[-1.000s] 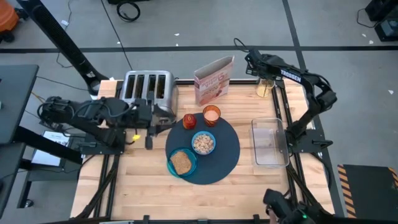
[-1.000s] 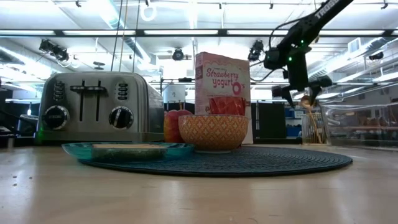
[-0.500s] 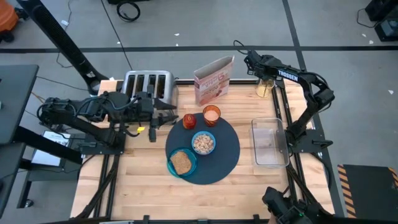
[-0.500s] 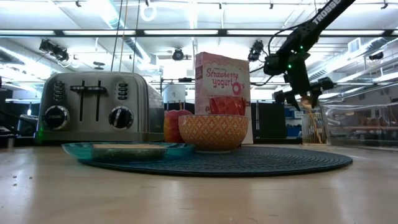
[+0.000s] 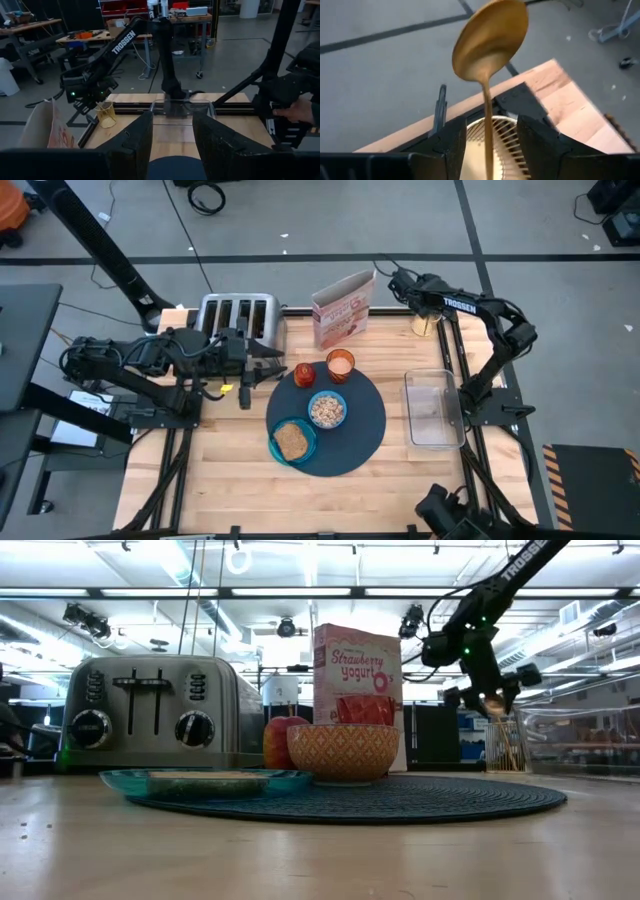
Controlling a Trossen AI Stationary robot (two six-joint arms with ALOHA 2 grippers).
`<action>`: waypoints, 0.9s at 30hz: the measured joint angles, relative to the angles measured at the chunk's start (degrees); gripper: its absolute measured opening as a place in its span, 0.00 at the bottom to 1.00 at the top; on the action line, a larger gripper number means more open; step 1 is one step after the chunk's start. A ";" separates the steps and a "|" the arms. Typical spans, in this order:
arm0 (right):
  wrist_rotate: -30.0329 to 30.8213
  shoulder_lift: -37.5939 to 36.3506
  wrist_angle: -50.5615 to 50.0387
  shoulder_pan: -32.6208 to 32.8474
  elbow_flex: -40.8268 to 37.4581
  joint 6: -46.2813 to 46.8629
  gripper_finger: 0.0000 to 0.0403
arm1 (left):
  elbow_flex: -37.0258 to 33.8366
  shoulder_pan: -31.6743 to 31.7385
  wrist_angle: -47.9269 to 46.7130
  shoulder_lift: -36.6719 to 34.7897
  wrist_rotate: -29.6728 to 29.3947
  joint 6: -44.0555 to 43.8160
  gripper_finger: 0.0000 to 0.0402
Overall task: Arrange a breakfast setting
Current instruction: Put the gold spoon on the blue table mat to the right of the blue bowl
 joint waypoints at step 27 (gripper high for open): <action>2.52 2.78 3.16 -0.33 -1.02 0.86 0.27 | -0.02 1.22 -1.86 -1.07 -0.02 0.18 0.36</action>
